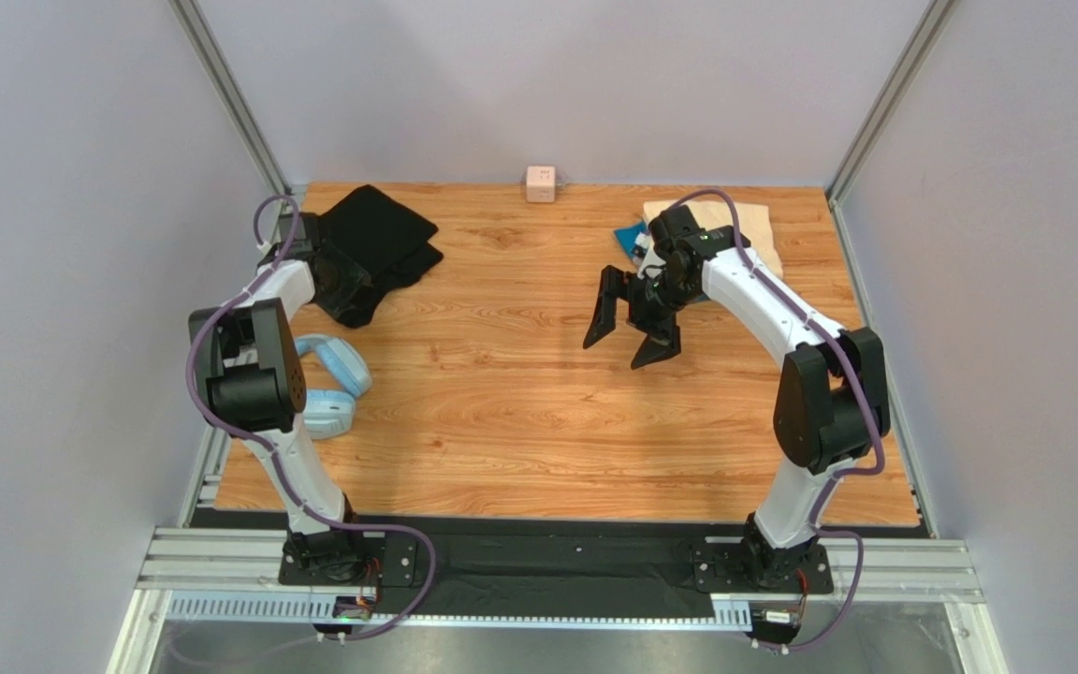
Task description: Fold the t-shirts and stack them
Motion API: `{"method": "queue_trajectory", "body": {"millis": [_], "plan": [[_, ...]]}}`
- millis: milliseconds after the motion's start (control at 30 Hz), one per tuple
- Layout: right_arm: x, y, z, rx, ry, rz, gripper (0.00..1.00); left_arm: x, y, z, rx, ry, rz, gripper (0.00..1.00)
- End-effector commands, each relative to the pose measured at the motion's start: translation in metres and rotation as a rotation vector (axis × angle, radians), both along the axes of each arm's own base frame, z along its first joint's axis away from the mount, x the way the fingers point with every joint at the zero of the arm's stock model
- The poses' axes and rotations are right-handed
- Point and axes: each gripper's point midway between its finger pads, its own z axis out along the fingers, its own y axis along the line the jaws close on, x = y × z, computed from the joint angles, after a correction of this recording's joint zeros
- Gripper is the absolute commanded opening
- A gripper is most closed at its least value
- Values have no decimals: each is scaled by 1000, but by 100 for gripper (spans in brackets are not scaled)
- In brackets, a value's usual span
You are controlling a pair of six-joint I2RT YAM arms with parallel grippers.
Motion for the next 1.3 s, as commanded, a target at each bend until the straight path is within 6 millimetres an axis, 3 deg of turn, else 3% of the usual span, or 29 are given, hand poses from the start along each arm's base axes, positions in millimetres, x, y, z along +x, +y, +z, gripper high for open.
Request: {"method": "queue_trajectory", "body": {"millis": [0, 300, 533, 733, 800, 867, 933, 1133, 1267], "plan": [[8, 1, 10, 6, -27, 5, 100, 18, 15, 13, 13, -72, 15, 60], [11, 2, 5, 0, -9, -7, 100, 25, 23, 12, 11, -98, 11, 59], [16, 3, 6, -5, -13, -9, 99, 30, 27, -5, -3, -15, -8, 59], [15, 4, 8, 2, -9, 3, 99, 35, 27, -6, -1, -28, -20, 59], [15, 4, 9, 0, -12, 8, 99, 35, 25, -9, -15, -16, -28, 48], [16, 4, 10, -1, -11, 9, 99, 29, 22, -16, -31, 11, -32, 17], [16, 5, 9, 2, -8, 12, 99, 24, 21, -18, -26, 17, -23, 0], [17, 9, 8, 26, 4, 16, 97, -1, -3, -7, -17, -68, -66, 0], [18, 11, 3, 33, 14, 9, 97, -28, -57, 4, -2, -103, -233, 0]]}}
